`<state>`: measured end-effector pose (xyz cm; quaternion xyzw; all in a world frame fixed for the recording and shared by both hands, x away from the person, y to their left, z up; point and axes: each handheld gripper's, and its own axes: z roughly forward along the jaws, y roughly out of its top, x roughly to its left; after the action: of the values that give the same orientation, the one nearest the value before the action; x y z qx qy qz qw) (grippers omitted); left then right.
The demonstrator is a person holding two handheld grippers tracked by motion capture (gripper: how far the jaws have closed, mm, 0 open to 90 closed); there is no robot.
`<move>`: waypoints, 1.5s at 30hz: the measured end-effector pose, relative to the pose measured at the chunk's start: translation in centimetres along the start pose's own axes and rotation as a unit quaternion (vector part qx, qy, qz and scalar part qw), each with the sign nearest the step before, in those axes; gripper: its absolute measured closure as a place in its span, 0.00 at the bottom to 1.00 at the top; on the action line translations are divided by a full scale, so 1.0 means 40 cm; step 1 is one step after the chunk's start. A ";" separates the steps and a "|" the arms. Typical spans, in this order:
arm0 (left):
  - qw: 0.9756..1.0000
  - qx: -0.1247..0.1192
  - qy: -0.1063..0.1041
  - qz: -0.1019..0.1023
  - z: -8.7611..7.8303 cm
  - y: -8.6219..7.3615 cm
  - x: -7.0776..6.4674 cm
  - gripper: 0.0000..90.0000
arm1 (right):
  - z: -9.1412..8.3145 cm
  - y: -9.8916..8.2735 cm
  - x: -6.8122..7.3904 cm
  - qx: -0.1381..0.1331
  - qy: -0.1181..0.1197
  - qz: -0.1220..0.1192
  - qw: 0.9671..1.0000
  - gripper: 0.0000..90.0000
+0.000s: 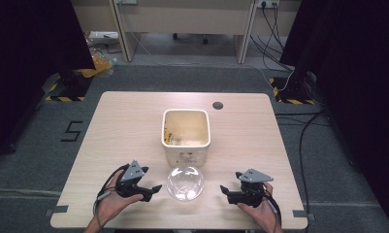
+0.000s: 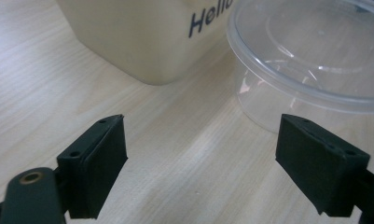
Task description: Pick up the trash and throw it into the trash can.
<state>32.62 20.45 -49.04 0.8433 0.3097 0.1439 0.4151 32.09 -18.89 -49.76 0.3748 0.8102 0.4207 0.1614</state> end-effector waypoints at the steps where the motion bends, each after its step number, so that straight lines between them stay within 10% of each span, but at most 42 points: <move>1: 1.000 0.000 0.000 0.000 0.000 0.000 0.000 0.18 | 0.000 0.000 0.000 0.000 0.000 0.000 1.000 0.23; 13: 0.998 0.001 -0.039 0.046 0.046 0.004 -0.032 0.19 | 0.056 0.020 0.071 0.009 0.085 -0.031 0.996 0.24; 34: 0.990 -0.023 -0.115 0.082 0.094 0.037 -0.058 0.17 | 0.114 0.064 0.125 -0.010 0.150 -0.096 0.984 0.23; 45: 0.989 -0.040 -0.120 0.074 0.072 0.046 -0.061 0.16 | 0.109 0.076 0.134 -0.021 0.156 -0.093 0.983 0.20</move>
<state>32.94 16.29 -49.33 0.8577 0.1882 0.0849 0.4708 32.45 -11.36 -49.63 0.2243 0.8475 0.4745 0.0794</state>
